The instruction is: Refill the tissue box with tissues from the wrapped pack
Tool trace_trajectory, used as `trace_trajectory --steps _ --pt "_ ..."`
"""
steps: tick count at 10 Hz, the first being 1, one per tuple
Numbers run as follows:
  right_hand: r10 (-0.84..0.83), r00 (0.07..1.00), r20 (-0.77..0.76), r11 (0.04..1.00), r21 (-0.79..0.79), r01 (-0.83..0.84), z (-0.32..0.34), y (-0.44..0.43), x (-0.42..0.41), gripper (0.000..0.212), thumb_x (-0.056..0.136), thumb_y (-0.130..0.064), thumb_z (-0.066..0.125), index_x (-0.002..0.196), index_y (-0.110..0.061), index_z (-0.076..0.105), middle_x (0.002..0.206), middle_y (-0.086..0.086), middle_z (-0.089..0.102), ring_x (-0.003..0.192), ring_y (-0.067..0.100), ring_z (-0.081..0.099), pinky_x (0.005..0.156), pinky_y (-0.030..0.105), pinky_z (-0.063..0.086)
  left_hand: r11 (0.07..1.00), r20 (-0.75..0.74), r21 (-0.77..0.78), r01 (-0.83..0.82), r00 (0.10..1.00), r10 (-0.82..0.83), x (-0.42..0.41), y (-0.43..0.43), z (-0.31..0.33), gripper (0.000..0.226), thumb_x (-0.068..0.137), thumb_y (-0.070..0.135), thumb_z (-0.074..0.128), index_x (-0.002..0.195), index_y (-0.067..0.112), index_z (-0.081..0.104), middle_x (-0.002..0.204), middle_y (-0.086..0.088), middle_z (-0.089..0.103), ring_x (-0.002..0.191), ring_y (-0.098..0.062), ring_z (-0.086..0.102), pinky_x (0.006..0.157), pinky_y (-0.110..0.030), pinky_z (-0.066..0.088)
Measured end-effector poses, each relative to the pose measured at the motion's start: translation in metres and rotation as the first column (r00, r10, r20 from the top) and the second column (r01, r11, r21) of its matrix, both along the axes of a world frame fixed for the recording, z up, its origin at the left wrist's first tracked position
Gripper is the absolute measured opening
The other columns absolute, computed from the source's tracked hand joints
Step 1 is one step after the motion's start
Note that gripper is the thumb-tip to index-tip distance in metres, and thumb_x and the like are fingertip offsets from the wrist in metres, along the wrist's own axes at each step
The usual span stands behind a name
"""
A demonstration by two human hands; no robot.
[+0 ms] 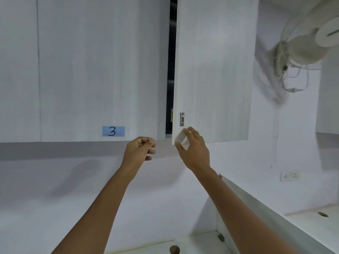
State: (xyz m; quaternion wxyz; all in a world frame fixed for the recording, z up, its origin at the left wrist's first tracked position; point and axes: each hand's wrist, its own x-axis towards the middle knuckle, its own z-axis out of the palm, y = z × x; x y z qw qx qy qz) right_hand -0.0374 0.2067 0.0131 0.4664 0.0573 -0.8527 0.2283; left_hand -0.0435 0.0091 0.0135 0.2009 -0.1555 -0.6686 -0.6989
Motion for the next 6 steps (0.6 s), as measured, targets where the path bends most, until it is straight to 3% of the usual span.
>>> trace_trajectory --steps 3,6 --pt "0.06 0.969 0.24 0.966 0.229 -0.116 0.01 0.018 -0.04 0.062 0.099 -0.037 0.057 0.155 -0.018 0.037 0.171 -0.006 0.007 0.153 0.021 0.021 0.106 0.043 0.046 0.995 0.026 -0.016 -0.103 0.994 0.103 -0.003 0.011 0.001 0.011 0.096 0.017 0.063 0.1 0.01 0.071 0.094 -0.008 0.074 0.076 -0.017 0.069 0.069 -0.034 0.06" --pt "0.157 0.951 0.268 0.957 0.197 -0.213 0.012 0.032 -0.051 0.052 0.096 -0.036 0.062 0.144 -0.019 0.052 0.17 -0.009 0.009 0.15 0.019 0.024 0.099 0.041 0.051 0.987 0.021 -0.029 -0.158 0.987 0.159 0.007 0.02 0.01 0.012 0.096 0.018 0.062 0.101 0.011 0.07 0.094 -0.005 0.074 0.078 -0.016 0.069 0.074 -0.036 0.06"
